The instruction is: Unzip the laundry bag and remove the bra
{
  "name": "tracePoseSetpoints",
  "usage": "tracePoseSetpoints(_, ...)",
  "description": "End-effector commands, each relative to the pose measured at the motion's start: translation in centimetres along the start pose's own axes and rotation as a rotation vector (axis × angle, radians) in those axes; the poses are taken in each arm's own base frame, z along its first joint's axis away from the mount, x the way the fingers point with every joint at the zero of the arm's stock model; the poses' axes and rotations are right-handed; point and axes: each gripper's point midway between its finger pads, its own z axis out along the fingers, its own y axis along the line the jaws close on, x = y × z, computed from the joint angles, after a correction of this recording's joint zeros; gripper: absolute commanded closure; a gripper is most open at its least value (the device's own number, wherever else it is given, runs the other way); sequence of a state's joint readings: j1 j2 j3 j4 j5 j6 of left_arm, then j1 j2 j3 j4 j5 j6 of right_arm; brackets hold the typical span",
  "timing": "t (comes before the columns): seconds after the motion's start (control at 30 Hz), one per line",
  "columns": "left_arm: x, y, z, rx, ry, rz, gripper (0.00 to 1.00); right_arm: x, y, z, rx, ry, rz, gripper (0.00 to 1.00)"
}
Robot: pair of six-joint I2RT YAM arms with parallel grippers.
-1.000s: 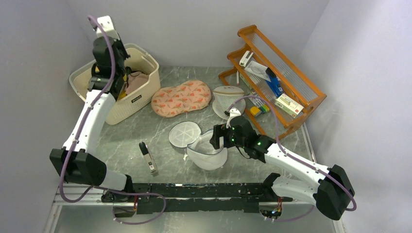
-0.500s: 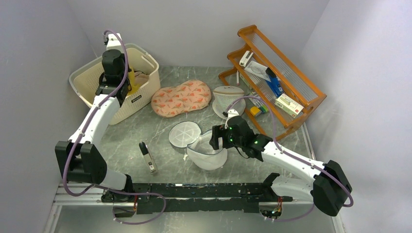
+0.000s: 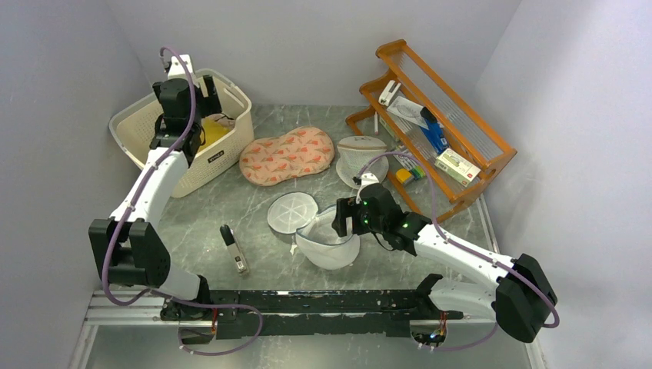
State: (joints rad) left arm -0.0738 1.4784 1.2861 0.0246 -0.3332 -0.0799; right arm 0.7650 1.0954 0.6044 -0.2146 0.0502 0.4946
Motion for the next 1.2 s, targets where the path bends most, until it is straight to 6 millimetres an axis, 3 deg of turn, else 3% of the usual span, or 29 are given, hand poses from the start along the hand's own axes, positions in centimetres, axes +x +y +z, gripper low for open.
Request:
tracePoseSetpoints(0.0, -3.9, -1.6, -1.7, 0.117, -0.087, -0.054, 0.0, -0.3, -0.4, -0.2, 0.029, -0.009, 0.005, 0.19)
tracePoseSetpoints(0.1, -4.5, -2.4, -2.3, 0.166, -0.094, -0.073, 0.0, 0.2, -0.9, -0.1, 0.058, 0.01, 0.013, 0.22)
tracePoseSetpoints(0.3, -5.3, -4.9, -3.6, 0.255, -0.105, -0.085, 0.02, 1.1, -1.1, 0.4, 0.067, 0.038, 0.031, 0.54)
tracePoseSetpoints(0.4, -5.6, -6.4, -4.5, 0.303, -0.111, -0.084, 0.04, 0.1, -1.0, 0.6, 0.069, 0.017, 0.014, 0.67)
tracePoseSetpoints(0.63, -6.1, -8.2, -6.1, 0.327, -0.139, -0.052, 0.03, -4.5, -0.9, 1.2, 0.142, -0.034, -0.099, 0.91)
tracePoseSetpoints(0.8, -6.6, -9.0, -7.2, 0.343, -0.162, -0.037, 0.06, -6.9, -1.2, 1.7, 0.194, -0.051, -0.215, 0.87)
tracePoseSetpoints(1.03, -6.8, -9.3, -7.6, 0.354, -0.171, -0.037, 0.06, -8.7, -4.0, 0.6, 0.394, -0.032, -0.269, 0.53)
tracePoseSetpoints(1.17, -7.1, -9.1, -7.9, 0.35, -0.181, -0.039, 0.05, -10.3, -3.4, -1.2, 0.444, -0.058, -0.274, 0.41)
